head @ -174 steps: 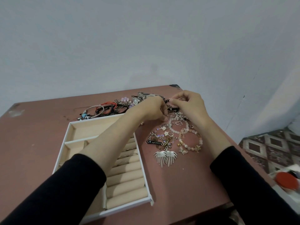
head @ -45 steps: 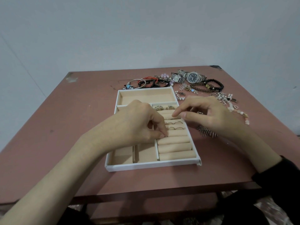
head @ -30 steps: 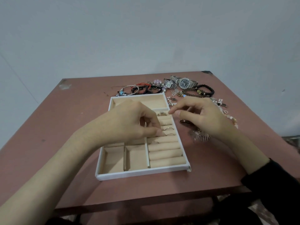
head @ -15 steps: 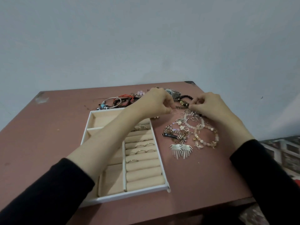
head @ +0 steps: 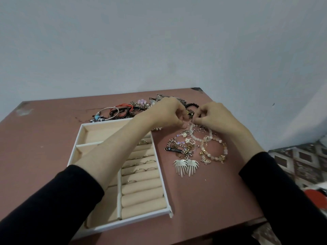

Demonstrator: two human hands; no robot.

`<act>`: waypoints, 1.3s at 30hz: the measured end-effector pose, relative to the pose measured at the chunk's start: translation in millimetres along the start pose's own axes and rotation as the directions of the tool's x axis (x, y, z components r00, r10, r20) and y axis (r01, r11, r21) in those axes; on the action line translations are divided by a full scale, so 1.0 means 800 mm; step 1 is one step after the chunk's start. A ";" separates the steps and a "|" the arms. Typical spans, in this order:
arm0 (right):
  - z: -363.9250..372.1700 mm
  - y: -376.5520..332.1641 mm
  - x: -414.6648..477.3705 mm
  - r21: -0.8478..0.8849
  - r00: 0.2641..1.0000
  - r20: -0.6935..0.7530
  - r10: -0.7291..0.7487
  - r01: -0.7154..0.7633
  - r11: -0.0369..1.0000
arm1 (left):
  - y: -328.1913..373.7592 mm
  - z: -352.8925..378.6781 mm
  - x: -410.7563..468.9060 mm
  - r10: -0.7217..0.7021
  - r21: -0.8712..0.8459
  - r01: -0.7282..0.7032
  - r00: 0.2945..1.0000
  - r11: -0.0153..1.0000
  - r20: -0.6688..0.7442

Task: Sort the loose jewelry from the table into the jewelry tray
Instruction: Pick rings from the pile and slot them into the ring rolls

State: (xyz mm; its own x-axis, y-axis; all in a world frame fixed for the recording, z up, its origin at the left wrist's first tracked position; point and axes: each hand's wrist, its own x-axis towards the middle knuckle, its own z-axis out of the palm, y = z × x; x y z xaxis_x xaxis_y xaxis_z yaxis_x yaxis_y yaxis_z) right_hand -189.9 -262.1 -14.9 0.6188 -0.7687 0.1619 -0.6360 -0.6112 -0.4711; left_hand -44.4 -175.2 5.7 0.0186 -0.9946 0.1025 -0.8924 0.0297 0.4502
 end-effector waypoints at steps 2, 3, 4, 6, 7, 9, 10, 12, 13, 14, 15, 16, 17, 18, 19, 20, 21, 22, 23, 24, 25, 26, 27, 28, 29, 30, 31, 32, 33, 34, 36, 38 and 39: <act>0.000 -0.001 0.000 -0.012 1.000 -0.020 -0.012 0.012 1.000 | 0.001 0.002 0.002 0.008 0.008 -0.008 1.000 1.000 0.004; 0.000 -0.001 0.000 0.007 0.999 -0.034 -0.013 0.013 1.000 | 0.001 0.002 0.002 0.009 0.011 -0.009 1.000 1.000 0.007; 0.000 0.000 0.001 0.043 0.999 -0.053 -0.010 0.012 0.999 | 0.002 0.003 0.003 0.011 0.015 -0.011 1.000 1.000 0.009; -0.001 0.002 0.002 0.149 0.996 -0.093 0.010 0.004 0.989 | 0.002 0.003 0.005 0.015 0.028 -0.015 1.000 0.999 0.013; -0.001 0.002 0.002 0.206 0.993 -0.111 0.026 -0.003 0.978 | 0.002 0.004 0.006 0.016 0.036 -0.016 1.000 0.999 0.016; -0.001 0.002 0.002 0.274 0.988 -0.144 0.050 -0.009 0.962 | 0.002 0.004 0.007 0.015 0.044 -0.016 1.000 0.999 0.023; -0.002 0.001 0.001 0.293 0.985 -0.161 0.058 -0.008 0.956 | 0.001 0.004 0.007 0.016 0.043 -0.017 1.000 0.999 0.026; -0.004 -0.002 -0.001 0.351 0.975 -0.208 0.079 0.000 0.936 | 0.001 0.004 0.007 0.020 0.037 -0.021 0.999 0.999 0.032; -0.005 -0.003 -0.001 0.377 0.970 -0.229 0.088 0.005 0.926 | 0.001 0.004 0.007 0.022 0.031 -0.023 0.999 0.999 0.036; -0.006 -0.003 -0.002 0.393 0.966 -0.242 0.094 0.009 0.919 | 0.001 0.004 0.007 0.022 0.024 -0.023 0.999 0.999 0.039; -0.007 -0.004 -0.003 0.403 0.964 -0.250 0.095 0.014 0.915 | 0.001 0.005 0.007 0.022 0.018 -0.022 0.999 1.000 0.041; -0.007 -0.005 -0.004 0.409 0.962 -0.254 0.096 0.017 0.912 | 0.000 0.006 0.008 0.018 0.015 -0.019 0.999 1.000 0.042; -0.007 -0.005 -0.004 0.411 0.962 -0.256 0.097 0.017 0.911 | 0.000 0.007 0.010 0.012 0.017 -0.013 0.999 1.000 0.045; -0.007 -0.005 -0.004 0.411 0.961 -0.256 0.100 0.015 0.911 | 0.000 0.008 0.011 0.006 0.020 -0.007 0.999 1.000 0.051; -0.007 -0.006 -0.004 0.406 0.962 -0.254 0.100 0.012 0.914 | 0.000 0.009 0.013 0.001 0.021 -0.002 0.998 1.000 0.059; -0.007 -0.007 -0.004 0.397 0.963 -0.251 0.100 0.008 0.918 | 0.000 0.009 0.014 -0.004 0.017 0.002 0.998 1.000 0.070; -0.006 -0.007 -0.004 0.390 0.964 -0.248 0.099 0.006 0.921 | 0.000 0.009 0.016 -0.007 0.012 0.006 0.997 1.000 0.081; -0.005 -0.008 -0.004 0.386 0.965 -0.245 0.098 0.005 0.922 | 0.001 0.010 0.017 -0.013 0.008 0.013 0.996 1.000 0.092; -0.005 -0.008 -0.004 0.387 0.965 -0.244 0.096 0.006 0.922 | 0.001 0.010 0.019 -0.021 0.009 0.020 0.994 1.000 0.103; -0.004 -0.009 -0.004 0.389 0.965 -0.244 0.096 0.007 0.921 | 0.002 0.009 0.020 -0.027 0.017 0.025 0.993 1.000 0.115; -0.004 -0.009 -0.004 0.392 0.965 -0.244 0.096 0.008 0.920 | 0.003 0.009 0.021 -0.025 0.032 0.022 0.992 0.999 0.125; -0.004 -0.009 -0.005 0.395 0.965 -0.245 0.097 0.008 0.919 | 0.004 0.010 0.022 -0.019 0.056 0.012 0.991 0.998 0.134; -0.004 -0.010 -0.005 0.396 0.964 -0.246 0.095 0.010 0.918 | 0.006 0.009 0.022 -0.007 0.089 -0.005 0.990 0.996 0.143; -0.004 -0.010 -0.006 0.397 0.964 -0.248 0.093 0.014 0.918 | 0.007 0.010 0.022 0.005 0.127 -0.024 0.988 0.992 0.152; -0.004 -0.010 -0.007 0.398 0.964 -0.251 0.089 0.019 0.917 | 0.009 0.010 0.022 0.014 0.167 -0.041 0.987 0.985 0.163; -0.005 -0.011 -0.008 0.397 0.964 -0.253 0.086 0.022 0.918 | 0.009 0.010 0.021 0.015 0.208 -0.052 0.984 0.977 0.176; -0.005 -0.011 -0.009 0.393 0.963 -0.255 0.083 0.025 0.919 | 0.009 0.011 0.021 0.010 0.247 -0.058 0.982 0.967 0.190; -0.006 -0.011 -0.009 0.387 0.963 -0.257 0.080 0.026 0.922 | 0.007 0.012 0.021 0.004 0.279 -0.062 0.979 0.958 0.203; -0.006 -0.011 -0.010 0.382 0.963 -0.259 0.078 0.028 0.924 | 0.005 0.014 0.021 -0.002 0.307 -0.067 0.976 0.949 0.218; -0.006 -0.011 -0.010 0.382 0.962 -0.262 0.078 0.029 0.924 | 0.004 0.015 0.020 0.000 0.330 -0.079 0.973 0.941 0.232; -0.006 -0.011 -0.010 0.387 0.962 -0.262 0.082 0.027 0.922 | 0.002 0.017 0.018 0.001 0.366 -0.098 0.967 0.925 0.256; -0.006 -0.010 -0.010 0.376 0.963 -0.256 0.080 0.023 0.926 | 0.003 0.017 0.013 0.009 0.387 -0.107 0.969 0.916 0.246; -0.005 -0.010 -0.010 0.369 0.963 -0.256 0.079 0.022 0.929 | 0.004 0.016 0.010 0.013 0.378 -0.099 0.975 0.920 0.223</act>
State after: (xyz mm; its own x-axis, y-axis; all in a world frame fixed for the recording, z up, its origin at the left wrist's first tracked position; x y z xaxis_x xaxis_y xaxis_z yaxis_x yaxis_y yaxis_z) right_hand -191.5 -252.0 -8.6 0.4280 -0.8369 0.3412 -0.4071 -0.5156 -0.7540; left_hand -53.0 -184.3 -3.6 -0.0941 -0.9913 -0.0924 -0.9938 0.0879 0.0684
